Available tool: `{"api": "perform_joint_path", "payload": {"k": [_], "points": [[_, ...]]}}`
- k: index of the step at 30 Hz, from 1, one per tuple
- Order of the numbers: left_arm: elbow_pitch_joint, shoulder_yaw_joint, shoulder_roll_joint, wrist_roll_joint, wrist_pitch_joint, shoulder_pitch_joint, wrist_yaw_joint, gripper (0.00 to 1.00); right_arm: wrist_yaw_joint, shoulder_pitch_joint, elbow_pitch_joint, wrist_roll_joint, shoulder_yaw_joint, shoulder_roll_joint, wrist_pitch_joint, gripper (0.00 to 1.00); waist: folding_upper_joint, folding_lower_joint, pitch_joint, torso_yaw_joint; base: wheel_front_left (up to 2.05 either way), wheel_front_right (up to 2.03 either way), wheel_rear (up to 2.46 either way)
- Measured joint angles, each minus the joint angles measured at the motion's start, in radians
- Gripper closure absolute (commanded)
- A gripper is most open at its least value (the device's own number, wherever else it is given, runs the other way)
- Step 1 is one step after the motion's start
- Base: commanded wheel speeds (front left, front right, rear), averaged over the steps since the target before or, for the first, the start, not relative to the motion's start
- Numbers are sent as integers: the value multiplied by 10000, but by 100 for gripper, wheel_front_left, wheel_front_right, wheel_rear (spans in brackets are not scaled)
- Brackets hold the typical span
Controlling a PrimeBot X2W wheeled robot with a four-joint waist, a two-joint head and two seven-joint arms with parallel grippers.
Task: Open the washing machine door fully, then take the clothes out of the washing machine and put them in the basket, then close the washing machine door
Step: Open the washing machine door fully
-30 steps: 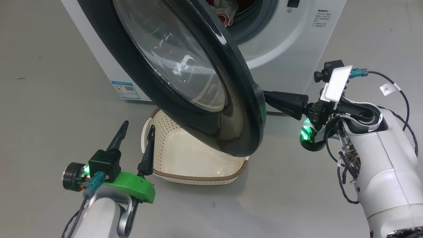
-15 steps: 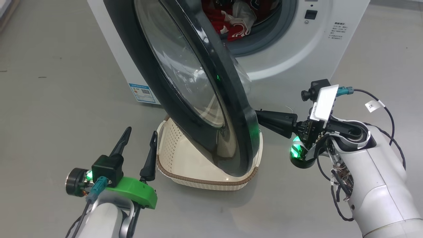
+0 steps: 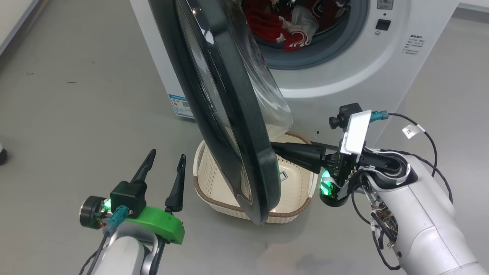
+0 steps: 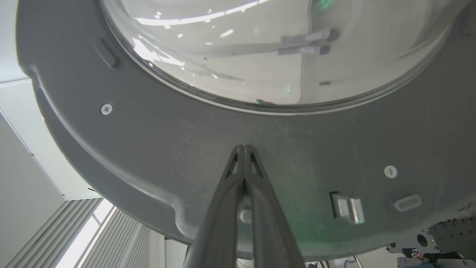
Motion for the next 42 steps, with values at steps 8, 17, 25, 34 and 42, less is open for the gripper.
{"api": "perform_joint_path", "payload": {"k": [8, 17, 25, 34, 42], "points": [[65, -84, 0, -29, 0, 30, 2, 0, 0, 241, -311, 332, 644, 0, -341, 100, 0, 0, -112, 410, 0, 0, 0], [92, -65, 10, -31, 0, 212, 86, 0, 0, 331, -579, 717, 1338, 0, -669, 100, 0, 0, -209, 694, 0, 0, 0], [82, -73, 13, -102, 0, 215, 88, 0, 0, 345, -698, 807, 1707, 4, -1024, 100, 0, 0, -193, 777, 0, 0, 0], [36, -29, 15, -102, 0, 248, 184, 0, 0, 556, -1037, 1156, 1436, 31, -1722, 100, 0, 0, -185, 771, 0, 0, 0], [-27, 123, 17, -102, 0, 306, 257, 0, 0, 1252, -1735, 1285, 81, 44, -2660, 100, 0, 0, -193, 651, 0, 0, 0]]}}
